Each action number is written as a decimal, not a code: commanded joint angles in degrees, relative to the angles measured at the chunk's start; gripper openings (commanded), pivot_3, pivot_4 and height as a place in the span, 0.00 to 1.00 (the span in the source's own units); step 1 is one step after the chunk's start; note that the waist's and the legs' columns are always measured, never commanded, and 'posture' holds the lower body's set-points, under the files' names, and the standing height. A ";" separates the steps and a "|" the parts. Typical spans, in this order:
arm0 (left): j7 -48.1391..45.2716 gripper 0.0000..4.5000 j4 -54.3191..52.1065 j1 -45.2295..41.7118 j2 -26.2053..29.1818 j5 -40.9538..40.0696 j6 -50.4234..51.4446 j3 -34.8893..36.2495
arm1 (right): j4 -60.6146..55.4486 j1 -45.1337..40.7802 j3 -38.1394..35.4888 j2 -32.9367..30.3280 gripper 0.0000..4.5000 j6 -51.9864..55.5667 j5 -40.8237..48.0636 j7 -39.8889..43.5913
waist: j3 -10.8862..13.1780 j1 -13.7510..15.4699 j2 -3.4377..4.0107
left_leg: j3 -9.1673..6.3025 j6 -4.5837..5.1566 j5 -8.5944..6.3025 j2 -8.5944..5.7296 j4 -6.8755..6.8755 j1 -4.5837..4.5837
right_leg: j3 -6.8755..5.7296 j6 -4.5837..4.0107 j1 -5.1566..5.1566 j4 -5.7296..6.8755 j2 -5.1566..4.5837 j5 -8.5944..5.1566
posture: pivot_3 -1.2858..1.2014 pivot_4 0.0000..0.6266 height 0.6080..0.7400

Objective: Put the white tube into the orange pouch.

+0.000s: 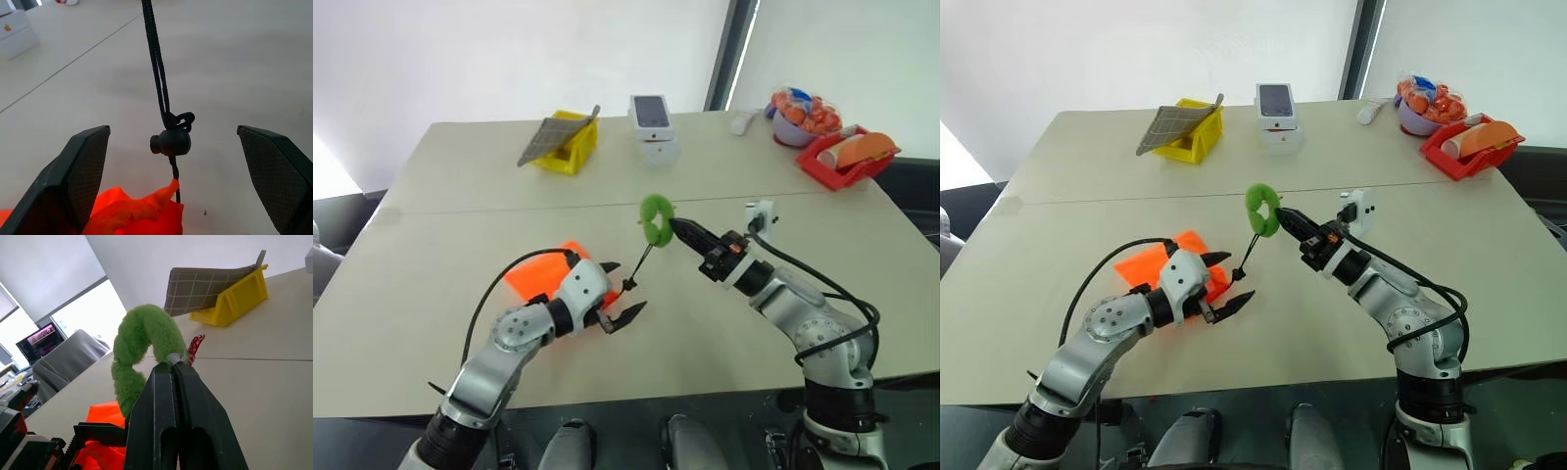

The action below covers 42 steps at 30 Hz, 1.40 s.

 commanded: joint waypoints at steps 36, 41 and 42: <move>-5.27 0.88 1.38 -6.52 -1.53 -12.02 10.77 2.00 | -3.99 0.20 0.46 -0.90 0.00 -0.57 4.27 -0.45 | 0.00 -0.01 0.00 | 0.00 0.00 0.00 0.00 0.03 0.00 | 0.00 0.01 0.02 0.00 0.01 0.00 | 0.52 0.24 1.00; -5.25 0.35 1.42 -6.24 -0.86 -11.32 10.05 1.48 | -3.92 0.16 0.69 -0.87 0.00 -0.60 4.20 -0.49 | 0.00 -0.03 0.00 | 0.00 0.00 0.00 0.00 0.03 0.00 | 0.00 0.01 0.01 0.00 0.01 0.00 | 0.52 0.24 1.00; -5.20 0.24 1.58 -6.25 -0.62 -10.88 9.78 1.33 | -3.89 0.22 0.73 -0.87 0.00 -0.64 4.17 -0.47 | 0.00 -0.02 0.00 | 0.00 0.00 0.00 0.00 0.03 0.00 | 0.00 0.01 0.01 0.00 0.01 0.00 | 0.52 0.24 1.00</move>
